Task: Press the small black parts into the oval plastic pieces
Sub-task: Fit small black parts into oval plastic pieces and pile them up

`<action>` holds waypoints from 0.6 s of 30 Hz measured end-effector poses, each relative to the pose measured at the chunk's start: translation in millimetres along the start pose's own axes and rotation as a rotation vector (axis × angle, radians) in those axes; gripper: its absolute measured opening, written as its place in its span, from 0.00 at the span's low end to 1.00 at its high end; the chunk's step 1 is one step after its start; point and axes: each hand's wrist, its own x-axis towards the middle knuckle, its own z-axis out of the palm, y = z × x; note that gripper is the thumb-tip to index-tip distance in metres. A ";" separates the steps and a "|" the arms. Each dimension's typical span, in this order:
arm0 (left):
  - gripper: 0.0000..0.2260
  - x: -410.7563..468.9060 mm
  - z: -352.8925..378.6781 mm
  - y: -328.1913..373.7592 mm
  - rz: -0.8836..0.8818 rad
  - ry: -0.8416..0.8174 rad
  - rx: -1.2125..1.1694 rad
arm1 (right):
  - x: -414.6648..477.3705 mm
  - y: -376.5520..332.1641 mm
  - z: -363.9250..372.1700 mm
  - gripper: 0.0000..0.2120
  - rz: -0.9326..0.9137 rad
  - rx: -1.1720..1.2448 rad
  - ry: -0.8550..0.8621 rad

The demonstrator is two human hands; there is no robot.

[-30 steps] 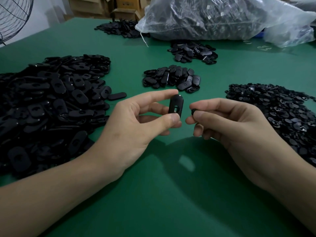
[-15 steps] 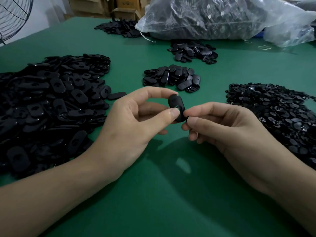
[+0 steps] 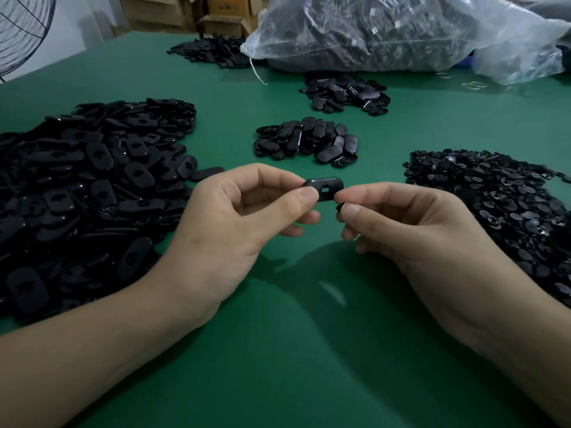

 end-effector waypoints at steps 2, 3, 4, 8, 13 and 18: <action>0.06 -0.8 1.3 0.5 -0.021 -0.015 -0.024 | 0.5 -0.2 -0.7 0.12 -0.020 -0.005 0.023; 0.07 -1.0 1.7 0.6 -0.030 -0.022 -0.031 | 0.7 -0.3 -1.0 0.12 -0.030 -0.003 0.035; 0.07 -0.9 2.3 0.9 -0.040 -0.024 -0.038 | 0.7 -0.6 -1.4 0.12 -0.041 0.001 0.045; 0.08 0.1 3.0 2.0 -0.061 -0.020 -0.056 | 0.6 -1.7 -1.7 0.10 -0.074 -0.007 0.073; 0.14 1.2 2.3 2.7 -0.087 -0.019 -0.031 | -0.1 -2.6 -0.9 0.08 -0.109 -0.036 0.082; 0.09 -0.2 3.2 2.5 -0.095 -0.016 -0.009 | -0.6 -2.2 -0.8 0.09 -0.148 -0.057 0.103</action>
